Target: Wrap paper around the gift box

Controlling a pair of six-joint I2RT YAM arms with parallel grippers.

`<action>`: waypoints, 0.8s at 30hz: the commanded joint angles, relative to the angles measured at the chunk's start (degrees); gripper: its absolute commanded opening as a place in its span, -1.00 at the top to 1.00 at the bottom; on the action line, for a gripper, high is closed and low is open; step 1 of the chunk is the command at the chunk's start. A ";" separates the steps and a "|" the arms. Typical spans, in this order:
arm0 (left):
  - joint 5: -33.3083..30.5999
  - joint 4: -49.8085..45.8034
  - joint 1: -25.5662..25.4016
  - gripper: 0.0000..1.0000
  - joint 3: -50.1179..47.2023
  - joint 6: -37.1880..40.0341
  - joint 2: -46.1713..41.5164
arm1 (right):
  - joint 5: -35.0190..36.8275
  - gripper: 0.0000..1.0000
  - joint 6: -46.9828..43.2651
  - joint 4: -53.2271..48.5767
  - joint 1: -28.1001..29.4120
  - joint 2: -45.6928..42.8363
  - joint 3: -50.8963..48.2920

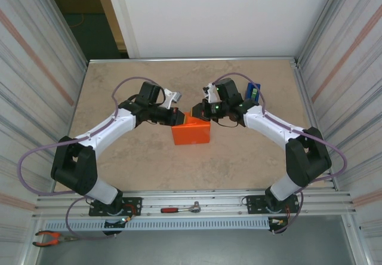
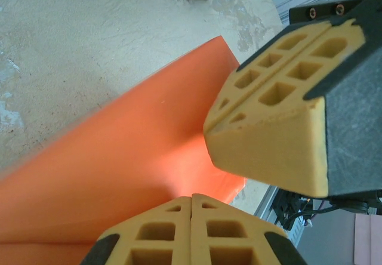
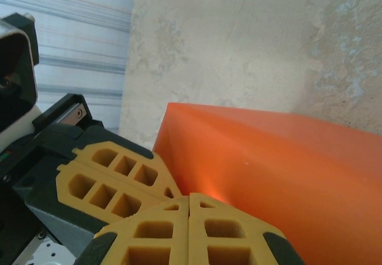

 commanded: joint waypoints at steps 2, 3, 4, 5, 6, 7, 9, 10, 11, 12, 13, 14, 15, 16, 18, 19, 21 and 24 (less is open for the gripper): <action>-1.69 -2.83 -0.38 0.97 -1.72 0.95 -0.43 | -0.08 1.00 0.17 -2.06 1.54 -1.16 -0.42; -1.75 -2.89 -0.34 0.97 -1.78 1.02 -0.45 | 0.24 1.00 0.22 -1.97 1.64 -1.13 -1.11; -1.74 -2.97 -0.38 0.97 -1.68 1.04 -0.45 | 0.38 1.00 0.15 -1.84 1.65 -1.07 -1.72; -1.77 -3.05 -0.38 0.97 -1.61 1.08 -0.52 | 0.65 1.00 0.27 -1.66 1.66 -1.07 -2.49; -1.78 -3.02 -0.38 0.97 -1.57 1.04 -0.54 | 0.75 1.00 0.27 -1.55 1.66 -1.06 -3.22; -1.71 -3.20 -0.38 0.98 -1.43 0.97 -0.62 | 0.92 1.00 0.38 -1.53 1.65 -1.12 -3.75; -1.53 -3.45 -0.25 0.97 -0.61 0.55 -1.02 | 1.44 1.00 0.16 -1.61 1.66 -1.32 -4.83; -1.47 -3.54 -0.20 0.95 -0.18 0.22 -1.40 | 1.70 1.00 0.14 -1.70 1.65 -1.39 -5.24; -1.36 -3.59 0.25 0.91 0.29 -0.23 -2.08 | 1.90 1.00 0.07 -1.73 1.57 -1.40 -5.56; -1.12 -3.33 0.89 0.88 0.48 -0.79 -2.80 | 1.99 1.00 0.09 -1.70 1.50 -1.40 -5.84; -0.79 -2.72 1.92 0.85 0.43 -1.73 -3.80 | 2.07 1.00 0.15 -1.62 1.48 -1.45 -6.19; -0.36 -1.86 3.35 0.83 0.15 -2.84 -4.87 | 2.17 1.00 0.21 -1.50 1.46 -1.49 -6.46; -0.05 -1.22 4.45 0.82 -0.39 -3.63 -5.97 | 2.24 1.00 0.21 -1.43 1.50 -1.57 -6.61; 0.37 -0.60 5.91 0.82 -0.98 -4.42 -7.04 | 2.25 1.00 0.35 -1.32 1.48 -1.58 -6.88; 0.49 -0.24 7.65 0.83 -1.88 -4.83 -8.89 | 2.31 1.00 0.42 -1.10 1.51 -1.68 -7.05; 0.46 -0.54 8.25 0.86 -2.20 -4.53 -9.54 | 2.35 1.00 0.47 -1.01 1.48 -1.67 -7.10; 0.49 -1.11 8.76 0.95 -2.91 -4.12 -10.25 | 2.34 1.00 0.44 -0.91 1.57 -1.58 -7.15; 1.22 -0.74 8.76 1.00 -4.87 -4.22 -10.69 | 2.24 1.00 0.55 -0.74 1.57 -1.51 -7.27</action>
